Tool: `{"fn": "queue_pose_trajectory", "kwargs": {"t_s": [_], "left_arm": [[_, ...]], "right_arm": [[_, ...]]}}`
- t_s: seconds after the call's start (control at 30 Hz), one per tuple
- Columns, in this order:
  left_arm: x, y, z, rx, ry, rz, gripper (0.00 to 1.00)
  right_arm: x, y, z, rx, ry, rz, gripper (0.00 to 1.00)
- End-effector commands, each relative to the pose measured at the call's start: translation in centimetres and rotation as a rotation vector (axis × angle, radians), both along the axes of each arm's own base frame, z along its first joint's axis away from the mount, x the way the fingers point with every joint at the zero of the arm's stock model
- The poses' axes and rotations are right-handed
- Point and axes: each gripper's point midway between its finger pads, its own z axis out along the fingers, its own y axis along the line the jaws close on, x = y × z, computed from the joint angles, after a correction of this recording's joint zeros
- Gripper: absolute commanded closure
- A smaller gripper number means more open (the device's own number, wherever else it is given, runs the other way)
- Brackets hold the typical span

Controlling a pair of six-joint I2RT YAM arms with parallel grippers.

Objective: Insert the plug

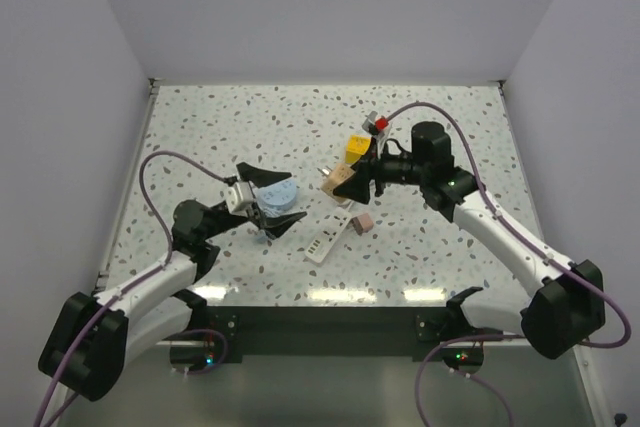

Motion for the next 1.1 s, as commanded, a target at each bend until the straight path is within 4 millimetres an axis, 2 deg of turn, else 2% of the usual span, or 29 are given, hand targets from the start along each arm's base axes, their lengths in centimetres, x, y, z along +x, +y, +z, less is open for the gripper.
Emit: {"fn": "queue_pose_trajectory", "kwargs": {"t_s": [0.0,0.17,0.47,0.5,0.73,0.93,1.07], "left_arm": [[-1.8,0.3,1.7,0.031,-0.290,-0.027,0.00],[-3.1,-0.5,1.7,0.078,-0.410,-0.089,0.00],[-4.6,-2.8,1.5,0.137,-0.496,-0.192,0.01],[-4.9,-3.0,1.5,0.137,-0.501,-0.216,0.01],[-5.8,-5.0,1.5,0.169,-0.508,-0.289,0.00],[-7.0,-6.0,0.7,0.191,-0.502,-0.378,0.02],[-7.3,-6.6,-0.7,0.231,-0.473,-0.425,0.04]], "right_arm": [[-2.6,1.1,3.3,0.085,0.113,0.149,1.00],[-4.4,1.5,4.8,0.139,0.206,0.237,1.00],[-7.9,0.9,4.2,0.123,0.352,0.377,1.00],[-8.1,0.8,3.5,0.112,0.382,0.393,1.00],[-8.8,2.0,1.4,0.063,0.444,0.455,1.00],[-9.3,2.3,1.4,0.068,0.455,0.481,1.00],[-9.4,2.5,1.4,0.087,0.474,0.496,1.00]]}}
